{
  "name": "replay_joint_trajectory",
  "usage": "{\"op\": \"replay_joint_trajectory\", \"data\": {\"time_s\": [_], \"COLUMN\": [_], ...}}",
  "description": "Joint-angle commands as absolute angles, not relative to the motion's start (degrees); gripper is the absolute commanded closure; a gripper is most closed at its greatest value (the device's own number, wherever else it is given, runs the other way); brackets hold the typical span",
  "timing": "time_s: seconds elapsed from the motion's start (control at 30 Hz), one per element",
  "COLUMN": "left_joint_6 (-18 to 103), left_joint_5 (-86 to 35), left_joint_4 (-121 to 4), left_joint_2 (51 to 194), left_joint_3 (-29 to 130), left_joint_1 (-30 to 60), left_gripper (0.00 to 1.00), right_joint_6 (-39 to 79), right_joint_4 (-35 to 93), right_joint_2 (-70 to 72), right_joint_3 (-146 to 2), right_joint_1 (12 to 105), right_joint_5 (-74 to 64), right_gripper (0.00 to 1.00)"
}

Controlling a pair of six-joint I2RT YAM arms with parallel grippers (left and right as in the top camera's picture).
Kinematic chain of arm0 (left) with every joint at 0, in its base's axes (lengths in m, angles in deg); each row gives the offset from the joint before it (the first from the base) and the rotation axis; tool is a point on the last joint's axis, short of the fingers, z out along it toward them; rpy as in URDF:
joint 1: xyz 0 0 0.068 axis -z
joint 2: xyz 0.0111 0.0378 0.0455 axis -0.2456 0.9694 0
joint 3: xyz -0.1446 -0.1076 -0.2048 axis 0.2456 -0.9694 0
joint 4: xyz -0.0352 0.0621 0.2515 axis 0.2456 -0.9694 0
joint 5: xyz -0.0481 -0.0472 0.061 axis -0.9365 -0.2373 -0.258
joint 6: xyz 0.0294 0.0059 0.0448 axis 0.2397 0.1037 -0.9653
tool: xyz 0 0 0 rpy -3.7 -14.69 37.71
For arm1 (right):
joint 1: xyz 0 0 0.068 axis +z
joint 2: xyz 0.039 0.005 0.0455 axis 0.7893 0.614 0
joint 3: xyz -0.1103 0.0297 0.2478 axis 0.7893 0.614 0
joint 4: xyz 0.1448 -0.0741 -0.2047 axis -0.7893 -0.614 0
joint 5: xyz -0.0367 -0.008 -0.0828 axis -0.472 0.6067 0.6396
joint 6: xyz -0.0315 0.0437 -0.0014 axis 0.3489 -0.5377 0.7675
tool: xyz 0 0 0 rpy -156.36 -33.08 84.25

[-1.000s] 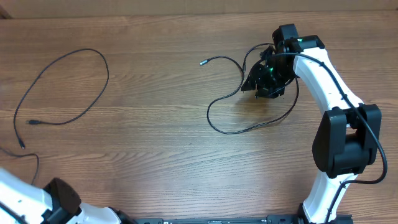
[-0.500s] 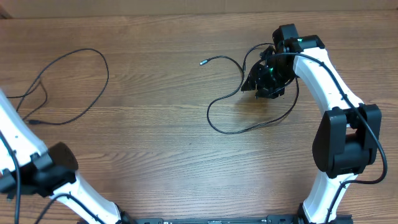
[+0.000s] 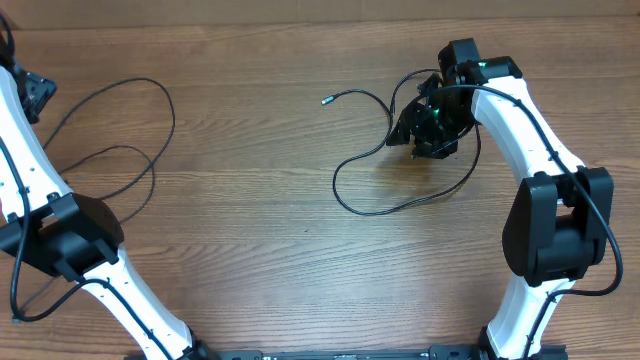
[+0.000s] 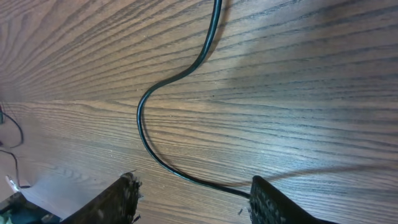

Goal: Untangle cables

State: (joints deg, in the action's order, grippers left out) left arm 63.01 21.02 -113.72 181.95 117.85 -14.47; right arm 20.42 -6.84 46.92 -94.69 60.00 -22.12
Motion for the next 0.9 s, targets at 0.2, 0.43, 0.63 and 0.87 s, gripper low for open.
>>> {"op": "replay_joint_trajectory", "data": {"time_s": [0.2,0.43,0.63,0.87], "left_joint_6": [45.7,43.1,34.2,14.4], "left_joint_5": [-4.4,-5.6,-5.6,-11.6], "left_joint_4": [-111.4,-113.9,-110.9,-105.1], "left_joint_2": [171.3,171.2,173.9,181.8], "left_joint_3": [118.3,117.5,116.6,116.6], "left_joint_1": [-8.5,6.8,23.0,41.1], "left_gripper": [0.01,0.05,0.09,0.2], "right_joint_6": [20.5,20.4,20.4,25.2], "right_joint_4": [-0.9,-2.7,-4.5,-4.6], "right_joint_2": [44.5,40.6,38.0,38.0], "right_joint_3": [-96.6,-101.3,-101.8,-101.7], "right_joint_1": [59.4,54.9,43.8,30.8], "right_joint_5": [-20.5,-20.9,-22.6,-22.4], "right_gripper": [0.38,0.28,0.21,0.18]}}
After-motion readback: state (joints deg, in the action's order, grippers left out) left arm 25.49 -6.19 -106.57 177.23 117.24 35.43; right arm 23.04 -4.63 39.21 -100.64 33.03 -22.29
